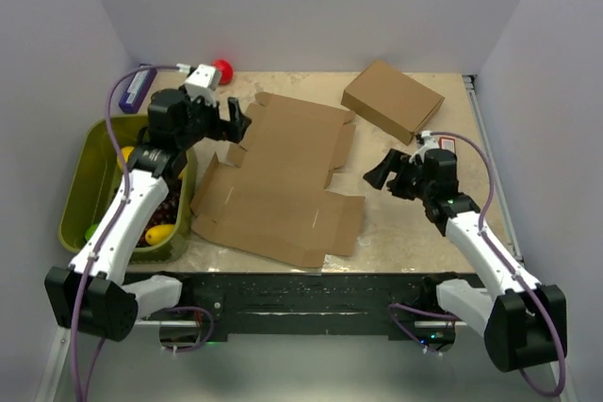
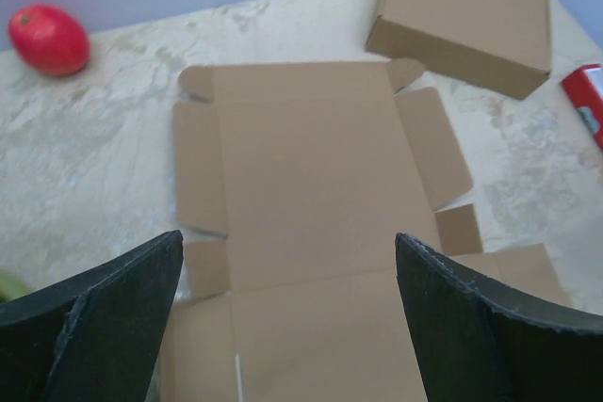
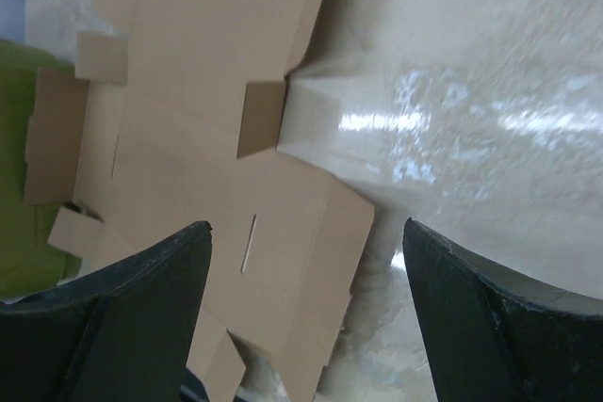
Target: Fold the paper box
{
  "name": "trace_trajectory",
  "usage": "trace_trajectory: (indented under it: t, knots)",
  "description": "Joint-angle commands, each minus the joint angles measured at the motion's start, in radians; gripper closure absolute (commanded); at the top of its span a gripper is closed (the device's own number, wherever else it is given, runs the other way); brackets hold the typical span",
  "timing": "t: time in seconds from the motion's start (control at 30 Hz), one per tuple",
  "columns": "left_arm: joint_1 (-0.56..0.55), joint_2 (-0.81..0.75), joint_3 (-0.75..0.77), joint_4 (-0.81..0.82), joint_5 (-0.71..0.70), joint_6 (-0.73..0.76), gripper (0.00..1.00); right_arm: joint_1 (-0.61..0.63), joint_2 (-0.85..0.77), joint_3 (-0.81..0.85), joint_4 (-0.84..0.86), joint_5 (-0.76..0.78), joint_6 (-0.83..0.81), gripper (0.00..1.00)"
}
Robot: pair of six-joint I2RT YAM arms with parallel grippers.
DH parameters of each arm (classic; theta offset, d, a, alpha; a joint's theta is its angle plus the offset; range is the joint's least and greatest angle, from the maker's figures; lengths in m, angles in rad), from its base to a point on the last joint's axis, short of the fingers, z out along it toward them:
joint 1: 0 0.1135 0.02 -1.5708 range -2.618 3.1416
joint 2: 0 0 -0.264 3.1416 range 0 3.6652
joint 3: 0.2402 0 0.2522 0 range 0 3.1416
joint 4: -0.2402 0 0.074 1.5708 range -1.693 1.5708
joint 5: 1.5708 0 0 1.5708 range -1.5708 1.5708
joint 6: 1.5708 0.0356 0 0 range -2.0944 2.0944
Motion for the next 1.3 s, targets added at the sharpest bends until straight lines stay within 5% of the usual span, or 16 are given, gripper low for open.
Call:
trace_trajectory:
  t: [0.0,0.2,0.77,1.1,1.27]
  knots:
    - [-0.053,0.120,0.180,-0.052,0.122,0.015,0.04,0.085,0.075,-0.032,0.018,-0.039,0.082,0.15]
    - [-0.062,0.098,0.034,0.126,0.309,-0.001,0.04,0.136,0.106,-0.053,0.025,-0.006,0.108,0.16]
    - [-0.111,0.019,-0.090,0.182,0.318,0.062,0.04,0.220,0.170,-0.193,0.188,-0.005,0.208,0.23]
    - [-0.116,0.010,-0.104,0.198,0.338,0.070,0.04,0.222,0.230,-0.232,0.315,-0.065,0.201,0.50]
    - [-0.123,0.007,-0.107,0.206,0.375,0.085,0.04,0.222,0.204,-0.210,0.315,-0.072,0.148,0.78]
